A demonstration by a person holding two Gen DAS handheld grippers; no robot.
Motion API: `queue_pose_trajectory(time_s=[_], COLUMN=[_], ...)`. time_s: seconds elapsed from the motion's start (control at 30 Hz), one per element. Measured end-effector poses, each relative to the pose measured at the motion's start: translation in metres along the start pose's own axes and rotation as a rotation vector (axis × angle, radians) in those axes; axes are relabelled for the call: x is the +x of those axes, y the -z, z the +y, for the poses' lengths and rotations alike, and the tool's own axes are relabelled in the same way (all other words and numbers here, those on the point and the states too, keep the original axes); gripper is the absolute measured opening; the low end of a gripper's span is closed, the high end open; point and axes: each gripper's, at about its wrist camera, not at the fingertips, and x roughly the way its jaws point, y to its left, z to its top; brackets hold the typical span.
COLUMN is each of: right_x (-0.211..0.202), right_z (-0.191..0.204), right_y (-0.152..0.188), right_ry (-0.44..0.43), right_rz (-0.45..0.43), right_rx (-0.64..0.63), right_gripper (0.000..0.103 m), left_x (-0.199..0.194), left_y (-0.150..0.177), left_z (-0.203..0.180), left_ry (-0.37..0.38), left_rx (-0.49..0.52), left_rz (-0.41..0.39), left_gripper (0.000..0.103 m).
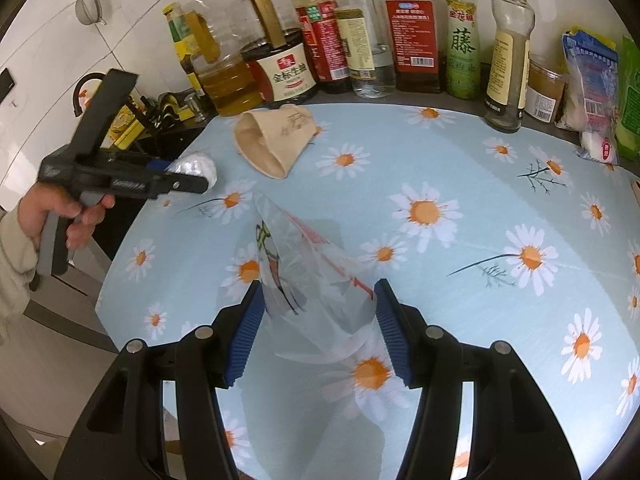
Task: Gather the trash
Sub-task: 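Carry the white bundle in the left tool while the right tool carries the printed bag to the bin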
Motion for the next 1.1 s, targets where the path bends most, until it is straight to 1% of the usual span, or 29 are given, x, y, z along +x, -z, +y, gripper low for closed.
queue_pose_trajectory(time_s=[0.1, 0.23, 0.33, 0.5, 0.6, 0.87, 0.9, 0.97, 1.1], right_x=[-0.003, -0.007, -0.012, -0.025, -0.032, -0.035, -0.033, -0.029, -0.021], right_z=[0.014, 0.035, 0.051, 0.079, 0.099, 0.143, 0.149, 0.158, 0.174], right_y=[0.005, 0.014, 0.021, 0.035, 0.050, 0.093, 0.100, 0.110, 0.126], right_ry=[0.003, 0.012, 0.019, 0.027, 0.041, 0.076, 0.077, 0.074, 0.059], right_rz=[-0.006, -0.011, -0.013, -0.033, -0.039, -0.026, -0.019, -0.005, 0.020], right_rx=[-0.009, -0.013, -0.006, 0.016, 0.028, 0.062, 0.070, 0.083, 0.090], right_gripper=[0.057, 0.057, 0.057, 0.057, 0.057, 0.057, 0.057, 0.057, 0.057], left_x=[-0.018, -0.047, -0.061, -0.084, -0.093, -0.103, -0.103, -0.101, -0.094], left_y=[0.019, 0.047, 0.063, 0.099, 0.119, 0.177, 0.183, 0.195, 0.217], left_z=[-0.007, -0.013, -0.015, -0.010, -0.012, -0.012, -0.012, -0.013, -0.011], left_ry=[0.023, 0.055, 0.068, 0.112, 0.139, 0.202, 0.200, 0.167, 0.179], left_rx=[-0.006, -0.009, -0.010, -0.024, -0.015, 0.023, 0.029, 0.049, 0.042], left_rz=[-0.025, -0.079, -0.115, -0.156, -0.167, -0.151, -0.143, -0.131, -0.090], left_gripper=[0.053, 0.053, 0.053, 0.053, 0.053, 0.053, 0.053, 0.053, 0.053])
